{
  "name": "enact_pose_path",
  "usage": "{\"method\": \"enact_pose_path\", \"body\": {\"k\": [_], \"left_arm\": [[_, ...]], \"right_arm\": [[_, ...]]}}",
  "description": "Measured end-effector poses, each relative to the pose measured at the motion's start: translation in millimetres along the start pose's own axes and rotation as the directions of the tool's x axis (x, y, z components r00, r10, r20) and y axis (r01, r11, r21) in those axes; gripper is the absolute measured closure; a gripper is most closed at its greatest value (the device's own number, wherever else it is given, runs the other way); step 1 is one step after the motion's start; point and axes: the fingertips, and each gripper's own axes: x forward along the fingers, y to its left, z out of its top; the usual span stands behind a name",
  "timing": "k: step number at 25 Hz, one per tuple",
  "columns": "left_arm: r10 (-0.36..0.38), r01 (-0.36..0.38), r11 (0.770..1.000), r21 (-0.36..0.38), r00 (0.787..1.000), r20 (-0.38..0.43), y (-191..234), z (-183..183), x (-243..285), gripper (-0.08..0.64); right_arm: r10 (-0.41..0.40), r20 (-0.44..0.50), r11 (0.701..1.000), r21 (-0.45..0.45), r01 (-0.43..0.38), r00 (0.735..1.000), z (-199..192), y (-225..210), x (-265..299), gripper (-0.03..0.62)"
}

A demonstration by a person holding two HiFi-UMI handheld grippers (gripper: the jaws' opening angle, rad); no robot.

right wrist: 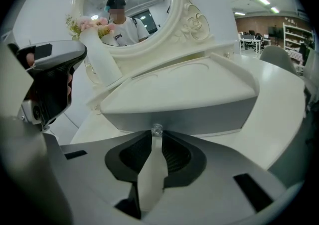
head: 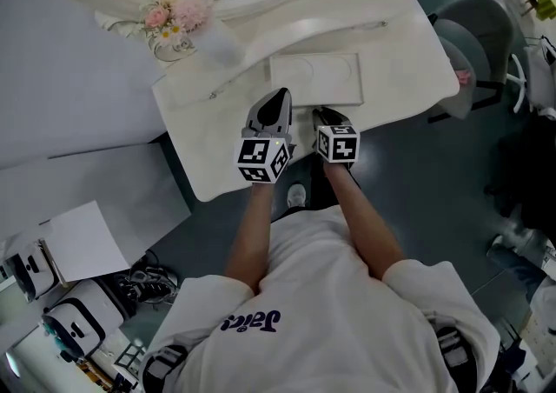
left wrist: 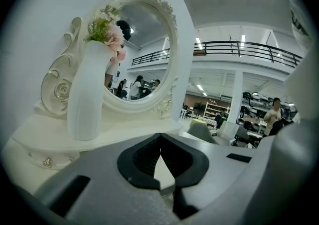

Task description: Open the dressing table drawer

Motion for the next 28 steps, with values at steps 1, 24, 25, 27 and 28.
{"method": "enact_pose_path", "body": {"k": [1, 24, 25, 27, 28], "left_arm": [[0.003, -0.003, 1.000, -0.013, 1.000, 0.001, 2.3, -0.7, -0.4, 0.545], [-0.013, 0.013, 1.000, -0.013, 1.000, -0.020, -10.3, -19.8, -35.6, 0.545], [-0.014, 0.014, 1.000, -0.012, 1.000, -0.019, -12.1, -20.3, -38.1, 0.545], [-0.017, 0.017, 1.000, -0.009, 1.000, -0.018, -16.5, -20.9, -43.8, 0.545], [-0.020, 0.019, 1.000, -0.007, 1.000, -0.017, -18.5, -21.1, -46.8, 0.545]], "right_arm": [[-0.001, 0.000, 1.000, 0.000, 0.001, 1.000, -0.1, 0.1, 0.7, 0.523], [-0.020, -0.016, 1.000, -0.025, 0.019, 1.000, -31.2, 10.9, -22.2, 0.529], [-0.020, -0.015, 0.999, -0.028, 0.020, 1.000, -33.2, 11.7, -23.8, 0.529], [-0.024, -0.016, 0.999, -0.030, 0.024, 1.000, -37.4, 12.5, -28.5, 0.529], [-0.029, -0.017, 0.999, -0.033, 0.028, 0.999, -39.9, 12.7, -31.0, 0.529]]}}
